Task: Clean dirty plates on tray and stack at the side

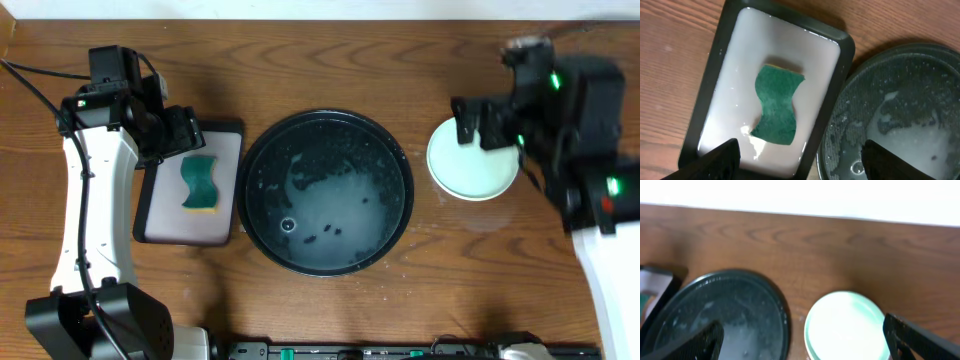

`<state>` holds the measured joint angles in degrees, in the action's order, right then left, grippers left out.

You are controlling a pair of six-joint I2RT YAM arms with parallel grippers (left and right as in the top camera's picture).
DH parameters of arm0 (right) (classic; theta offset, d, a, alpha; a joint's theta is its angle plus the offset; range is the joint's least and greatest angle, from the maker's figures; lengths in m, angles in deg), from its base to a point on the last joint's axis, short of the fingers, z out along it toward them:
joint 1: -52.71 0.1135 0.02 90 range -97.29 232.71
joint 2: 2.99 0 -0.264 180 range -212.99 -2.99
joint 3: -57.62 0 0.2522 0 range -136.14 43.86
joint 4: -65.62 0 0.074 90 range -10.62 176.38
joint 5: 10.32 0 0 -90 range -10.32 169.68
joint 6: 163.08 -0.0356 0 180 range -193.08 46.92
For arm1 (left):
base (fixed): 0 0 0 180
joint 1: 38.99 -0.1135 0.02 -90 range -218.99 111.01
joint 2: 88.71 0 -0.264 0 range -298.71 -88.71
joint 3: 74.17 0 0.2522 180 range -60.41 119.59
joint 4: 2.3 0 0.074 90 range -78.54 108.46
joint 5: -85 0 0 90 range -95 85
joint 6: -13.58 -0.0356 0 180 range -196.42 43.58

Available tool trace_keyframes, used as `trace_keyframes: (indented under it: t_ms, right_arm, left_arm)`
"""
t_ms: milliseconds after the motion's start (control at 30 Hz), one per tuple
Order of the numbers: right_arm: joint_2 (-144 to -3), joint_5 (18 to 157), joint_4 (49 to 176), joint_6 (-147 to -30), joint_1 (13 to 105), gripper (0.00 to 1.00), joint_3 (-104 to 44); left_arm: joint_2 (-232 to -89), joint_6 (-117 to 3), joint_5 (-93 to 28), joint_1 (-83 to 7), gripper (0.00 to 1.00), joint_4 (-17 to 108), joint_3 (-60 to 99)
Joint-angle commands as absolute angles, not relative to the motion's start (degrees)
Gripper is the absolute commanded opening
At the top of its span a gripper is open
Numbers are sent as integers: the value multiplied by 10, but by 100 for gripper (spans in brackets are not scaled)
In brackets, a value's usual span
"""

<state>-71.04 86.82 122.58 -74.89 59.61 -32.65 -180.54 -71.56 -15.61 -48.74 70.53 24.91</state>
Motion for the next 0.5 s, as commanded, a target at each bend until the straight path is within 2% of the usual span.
trace_keyframes:
  t_ms: [0, 467]
  right_arm:
    - [-621, 892, 1186, -736, 576, 99, -231]
    - [-257, 885, 932, -691, 564, 99, 173]
  left_arm:
    - [-1809, -713, -161, -491, 78, 708, 256]
    - [-1809, -713, -161, -491, 78, 708, 256]
